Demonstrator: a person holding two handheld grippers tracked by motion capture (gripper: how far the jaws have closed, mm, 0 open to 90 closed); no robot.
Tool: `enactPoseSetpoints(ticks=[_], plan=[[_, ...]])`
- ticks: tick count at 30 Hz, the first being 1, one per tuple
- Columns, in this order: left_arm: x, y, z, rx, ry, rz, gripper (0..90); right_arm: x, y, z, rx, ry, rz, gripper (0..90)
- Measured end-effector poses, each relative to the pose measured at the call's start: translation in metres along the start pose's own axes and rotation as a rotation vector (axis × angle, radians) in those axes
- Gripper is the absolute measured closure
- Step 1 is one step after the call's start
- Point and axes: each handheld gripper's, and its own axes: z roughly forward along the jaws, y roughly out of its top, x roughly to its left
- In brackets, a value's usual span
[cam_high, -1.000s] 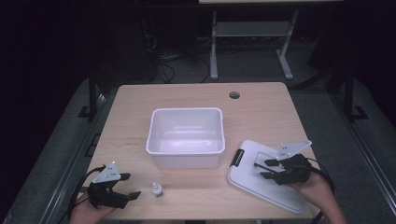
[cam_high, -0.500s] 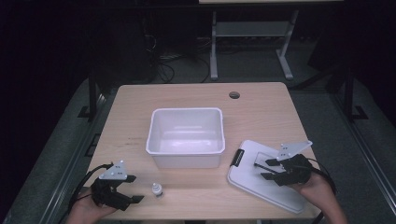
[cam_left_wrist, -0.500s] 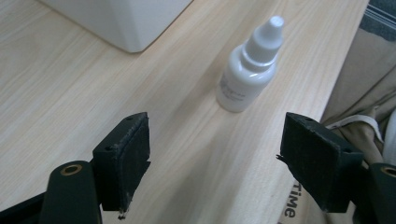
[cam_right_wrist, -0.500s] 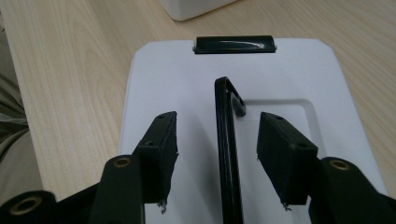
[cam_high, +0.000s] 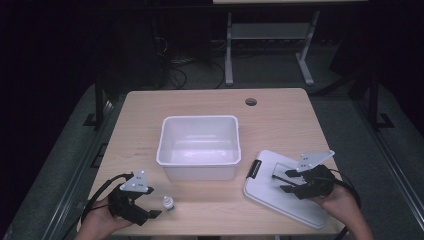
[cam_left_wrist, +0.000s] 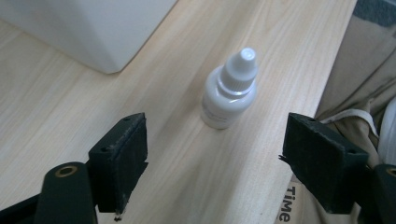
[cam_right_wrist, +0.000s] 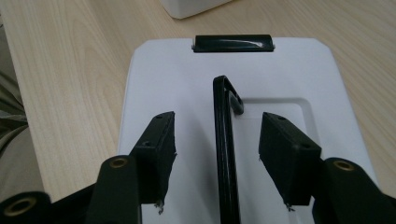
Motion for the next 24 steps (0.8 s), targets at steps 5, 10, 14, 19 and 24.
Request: enactPoseSetpoints(ticks=[5,10,14,19,24], plan=[[-0.003,0.007,0.003,0.021,-0.012,0.028,25.2,0.000,-0.001,-0.001,0.002,-0.001,0.003,44.9],[-0.004,0.013,0.007,0.035,-0.029,0.043,28.2,0.000,-0.003,-0.002,-0.001,-0.001,0.006,44.3],[-0.004,0.018,0.011,0.053,-0.039,0.048,30.1,0.000,-0.004,-0.002,-0.002,-0.001,0.008,44.3],[-0.004,0.023,0.016,0.080,-0.046,0.054,32.7,0.000,-0.004,-0.002,-0.003,0.000,0.006,44.3],[-0.004,0.027,0.020,0.094,-0.048,0.062,35.8,0.000,-0.003,-0.002,-0.007,0.001,0.003,44.3]])
